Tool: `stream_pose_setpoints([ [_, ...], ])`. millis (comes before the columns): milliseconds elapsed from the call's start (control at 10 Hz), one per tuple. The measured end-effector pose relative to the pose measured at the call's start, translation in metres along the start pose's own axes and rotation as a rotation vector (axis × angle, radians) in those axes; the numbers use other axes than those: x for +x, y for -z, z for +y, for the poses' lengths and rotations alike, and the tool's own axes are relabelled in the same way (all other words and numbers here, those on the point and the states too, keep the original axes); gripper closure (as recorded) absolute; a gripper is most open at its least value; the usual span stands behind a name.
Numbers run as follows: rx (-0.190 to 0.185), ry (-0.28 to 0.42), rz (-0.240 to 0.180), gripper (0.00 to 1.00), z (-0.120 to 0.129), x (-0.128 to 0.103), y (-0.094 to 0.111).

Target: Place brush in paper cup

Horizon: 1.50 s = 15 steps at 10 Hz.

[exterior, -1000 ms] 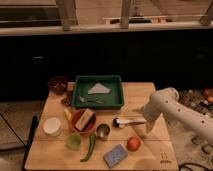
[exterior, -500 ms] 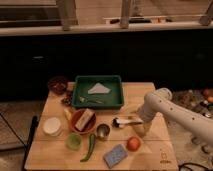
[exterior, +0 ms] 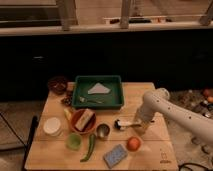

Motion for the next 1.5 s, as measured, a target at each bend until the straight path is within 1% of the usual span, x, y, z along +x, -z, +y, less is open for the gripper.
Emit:
stream_pose_setpoints([
  [100,0.000,0.003,0.003,0.95,0.000,0.001,0.001],
  [200,-0.001,0.004,0.002,0.99,-0.001,0.000,0.000],
  [300,0.000,0.003,0.000,1.00,-0.001,-0.001,0.001],
  [500,0.029,-0.021,0.006,1.00,-0.001,0.008,0.014],
  [600,0.059,-0.051,0.014,1.00,0.000,0.017,0.032],
  [700,0.080,-0.074,0.020,1.00,0.000,0.024,0.045],
  [900,0.105,-0.102,0.020,1.00,0.000,0.031,0.056],
  [1100,0.121,-0.118,0.013,1.00,0.000,0.034,0.066],
  [1500,0.133,-0.121,-0.009,1.00,0.001,0.035,0.082],
])
